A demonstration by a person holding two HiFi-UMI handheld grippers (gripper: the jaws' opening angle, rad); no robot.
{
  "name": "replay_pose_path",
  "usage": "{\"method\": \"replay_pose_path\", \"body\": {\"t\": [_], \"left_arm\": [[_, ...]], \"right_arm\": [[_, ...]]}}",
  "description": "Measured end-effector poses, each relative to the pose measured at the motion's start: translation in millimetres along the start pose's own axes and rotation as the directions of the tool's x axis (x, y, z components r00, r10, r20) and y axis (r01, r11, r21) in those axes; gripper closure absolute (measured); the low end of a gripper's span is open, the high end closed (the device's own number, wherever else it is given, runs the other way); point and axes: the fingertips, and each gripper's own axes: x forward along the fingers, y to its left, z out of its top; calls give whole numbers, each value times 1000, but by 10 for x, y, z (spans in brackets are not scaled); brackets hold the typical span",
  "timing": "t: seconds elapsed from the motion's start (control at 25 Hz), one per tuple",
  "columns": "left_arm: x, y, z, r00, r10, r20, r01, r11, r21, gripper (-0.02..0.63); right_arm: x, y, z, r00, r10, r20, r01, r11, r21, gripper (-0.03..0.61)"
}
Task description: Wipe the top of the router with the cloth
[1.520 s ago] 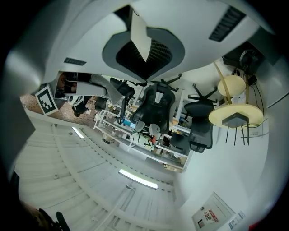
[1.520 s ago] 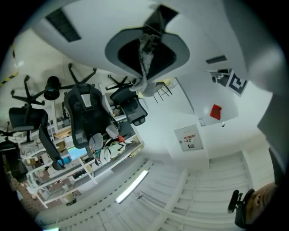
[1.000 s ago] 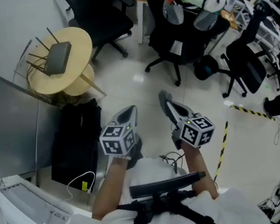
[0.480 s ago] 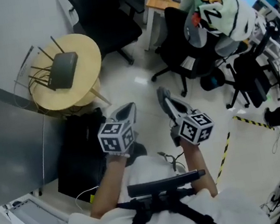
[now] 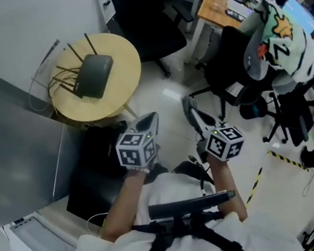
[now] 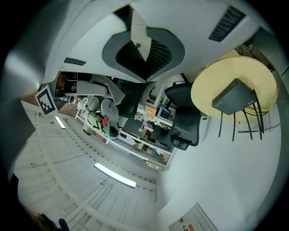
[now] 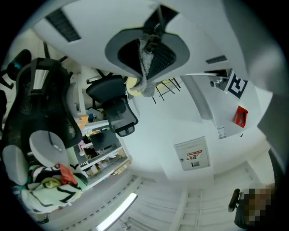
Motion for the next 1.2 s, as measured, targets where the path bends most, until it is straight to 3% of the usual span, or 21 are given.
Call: {"method": "replay_pose_path", "body": {"t": [0.4, 0.68, 0.96, 1.2], "left_arm": [[-234, 749, 286, 988, 135, 73, -130, 989, -75, 617], [-139, 1216, 493, 972, 213, 102, -200, 971, -129, 617], [25, 1828, 823, 941, 313, 129, -282, 936, -211, 617], [152, 2283, 1047, 903, 408, 133, -358, 888, -288, 617]], "right_arm": [[853, 465, 174, 987, 145, -64, -150, 987, -66, 541], [1477, 562, 342, 967, 228, -115, -239, 966, -96, 541], [2292, 680, 576, 924, 329, -193, -355, 927, -119, 541], [2960, 736, 756, 878, 398, -266, -441, 889, -124, 541]]}}
